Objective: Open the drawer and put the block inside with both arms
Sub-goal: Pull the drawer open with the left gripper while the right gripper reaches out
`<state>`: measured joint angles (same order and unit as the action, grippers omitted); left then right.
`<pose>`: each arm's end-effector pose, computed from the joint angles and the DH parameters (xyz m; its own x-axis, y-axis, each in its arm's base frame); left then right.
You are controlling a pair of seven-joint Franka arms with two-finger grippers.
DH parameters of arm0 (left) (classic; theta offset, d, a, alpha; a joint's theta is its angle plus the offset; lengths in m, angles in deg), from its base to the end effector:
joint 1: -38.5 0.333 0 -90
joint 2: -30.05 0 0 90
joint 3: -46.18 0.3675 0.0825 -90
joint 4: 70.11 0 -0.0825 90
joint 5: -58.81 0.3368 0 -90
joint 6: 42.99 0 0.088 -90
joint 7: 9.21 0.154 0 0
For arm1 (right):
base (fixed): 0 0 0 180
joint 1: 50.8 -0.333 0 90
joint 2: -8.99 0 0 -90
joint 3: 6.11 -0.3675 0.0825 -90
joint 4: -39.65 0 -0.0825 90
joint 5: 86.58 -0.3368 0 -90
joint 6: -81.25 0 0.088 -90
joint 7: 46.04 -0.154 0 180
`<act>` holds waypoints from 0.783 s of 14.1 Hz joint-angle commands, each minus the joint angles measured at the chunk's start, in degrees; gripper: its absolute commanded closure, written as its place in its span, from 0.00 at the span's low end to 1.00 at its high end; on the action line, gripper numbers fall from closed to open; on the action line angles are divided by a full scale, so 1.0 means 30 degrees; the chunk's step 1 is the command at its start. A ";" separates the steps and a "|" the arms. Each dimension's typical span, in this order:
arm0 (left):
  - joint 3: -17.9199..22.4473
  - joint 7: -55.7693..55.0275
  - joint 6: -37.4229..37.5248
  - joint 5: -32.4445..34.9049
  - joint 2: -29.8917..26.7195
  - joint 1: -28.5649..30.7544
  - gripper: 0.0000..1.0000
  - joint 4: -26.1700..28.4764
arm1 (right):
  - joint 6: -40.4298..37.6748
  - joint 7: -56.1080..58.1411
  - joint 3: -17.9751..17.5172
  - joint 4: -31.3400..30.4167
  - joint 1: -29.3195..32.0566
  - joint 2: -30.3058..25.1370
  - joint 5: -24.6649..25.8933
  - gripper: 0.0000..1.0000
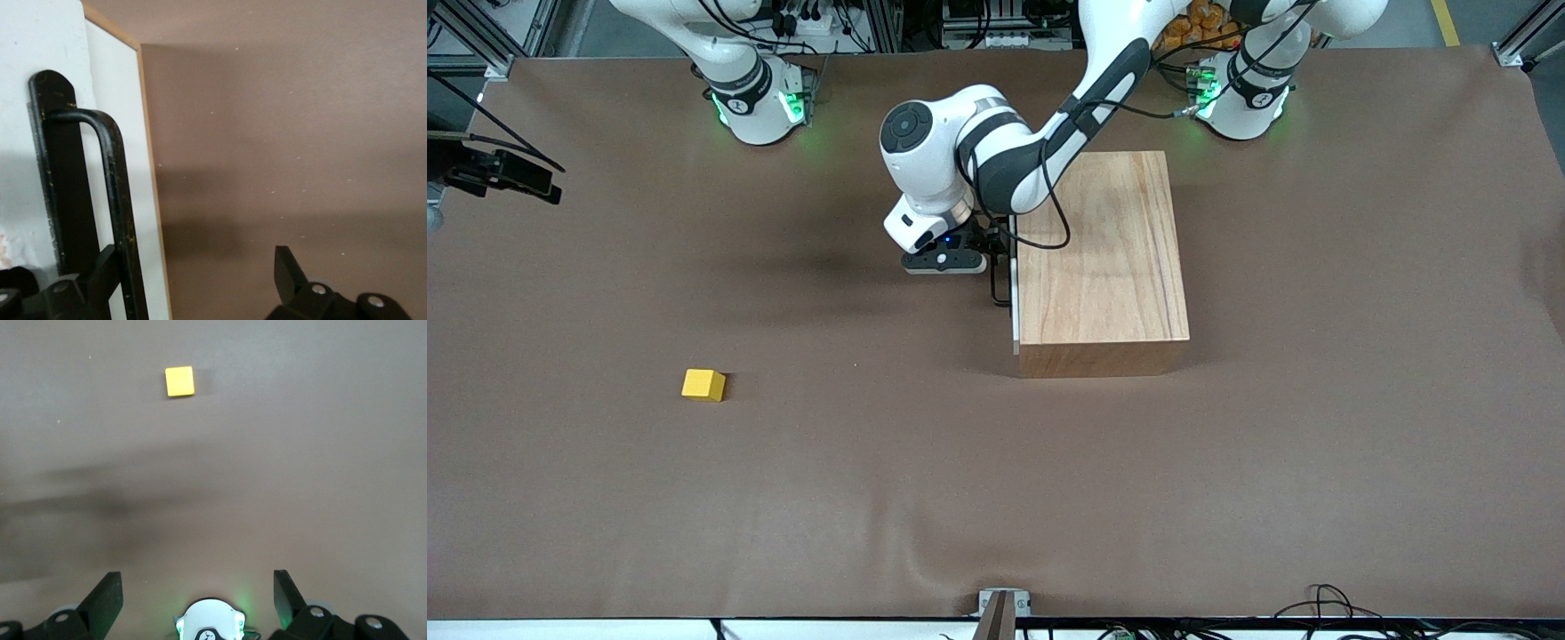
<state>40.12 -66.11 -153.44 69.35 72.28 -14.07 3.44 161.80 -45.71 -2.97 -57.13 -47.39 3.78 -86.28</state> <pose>0.4088 -0.5947 0.3183 0.9964 -0.0799 0.0299 -0.0755 -0.9889 -0.1277 0.4416 -0.0529 0.6117 0.9758 -0.1059 -0.1913 -0.1081 -0.9941 -0.0008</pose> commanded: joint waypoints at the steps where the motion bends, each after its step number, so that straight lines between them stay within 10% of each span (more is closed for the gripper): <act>1: -0.0028 0.0014 -0.1233 0.0386 0.0365 -0.0172 0.00 -0.0492 | -0.0042 0.0649 -0.0140 -0.0437 0.0474 -0.0462 -0.0601 0.00; 11: -0.0203 -0.0046 -0.2057 0.0123 0.0571 -0.0788 0.00 -0.0579 | 0.0572 0.0708 -0.0199 -0.1697 0.0385 -0.0990 -0.0571 0.00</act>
<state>39.99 -66.11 -158.57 69.35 72.81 -15.71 3.47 162.36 -44.27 -3.08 -60.10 -46.90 3.08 -87.40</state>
